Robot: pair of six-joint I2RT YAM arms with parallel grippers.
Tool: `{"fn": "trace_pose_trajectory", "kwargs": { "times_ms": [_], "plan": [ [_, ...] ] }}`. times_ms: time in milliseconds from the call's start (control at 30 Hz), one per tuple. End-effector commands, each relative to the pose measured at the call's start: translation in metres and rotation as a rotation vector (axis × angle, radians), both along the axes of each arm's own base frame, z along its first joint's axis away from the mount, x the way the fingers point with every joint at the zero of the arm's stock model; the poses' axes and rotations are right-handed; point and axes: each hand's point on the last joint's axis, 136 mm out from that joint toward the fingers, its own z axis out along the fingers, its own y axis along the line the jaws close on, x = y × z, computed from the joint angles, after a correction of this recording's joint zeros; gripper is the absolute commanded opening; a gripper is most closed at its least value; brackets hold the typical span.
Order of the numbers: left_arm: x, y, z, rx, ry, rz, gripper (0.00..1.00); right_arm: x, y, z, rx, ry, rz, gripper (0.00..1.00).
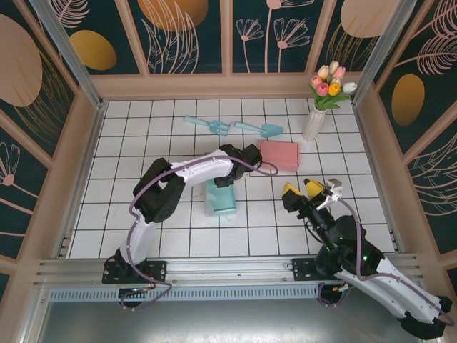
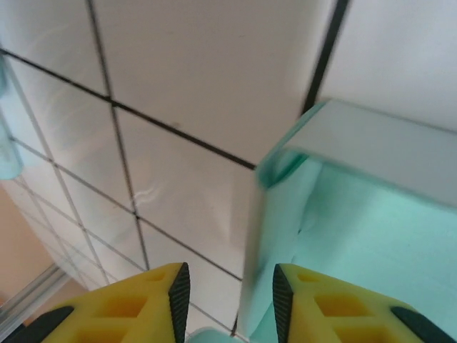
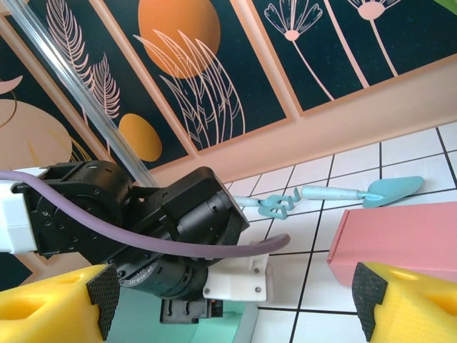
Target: Fold the paper box
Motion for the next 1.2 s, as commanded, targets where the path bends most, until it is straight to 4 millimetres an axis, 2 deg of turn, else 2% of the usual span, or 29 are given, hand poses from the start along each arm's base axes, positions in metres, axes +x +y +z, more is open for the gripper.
{"fn": "trace_pose_trajectory", "kwargs": {
  "times_ms": [0,167,333,467,600,667,767,867,967,1167],
  "plan": [
    [0.013,-0.001,0.024,0.007,-0.084,-0.008,0.40,0.000,-0.005,0.005,0.030,-0.009,-0.015,0.87],
    [0.020,-0.003,0.047,-0.043,-0.152,0.020,0.40,0.000,-0.006,0.005,0.028,-0.009,-0.019,0.87],
    [0.019,-0.017,0.075,-0.173,-0.207,0.067,0.40,0.001,-0.006,0.003,0.025,-0.008,-0.026,0.87],
    [0.019,-0.041,0.107,-0.347,-0.284,0.112,0.41,0.002,-0.006,0.002,0.027,-0.009,-0.030,0.87],
    [0.021,-0.050,0.145,-0.580,-0.341,0.304,0.46,0.002,-0.006,0.001,0.024,-0.007,-0.030,0.87],
    [0.017,-0.047,0.155,-0.684,-0.359,0.407,0.52,0.002,-0.005,0.001,0.026,-0.010,-0.026,0.87],
    [0.010,-0.026,0.169,-0.819,-0.448,0.587,0.61,-0.001,0.001,0.001,0.029,-0.015,0.010,0.87],
    [-0.006,-0.003,0.177,-0.992,-0.440,0.765,0.62,-0.003,0.008,0.001,0.027,-0.020,0.048,0.87],
    [-0.027,0.008,0.173,-1.115,-0.380,0.853,0.65,-0.003,0.008,0.001,0.021,-0.022,0.043,0.87],
    [-0.059,0.010,0.150,-1.180,-0.198,0.948,0.64,-0.002,0.008,0.000,0.017,-0.024,0.042,0.87]
  ]
}}
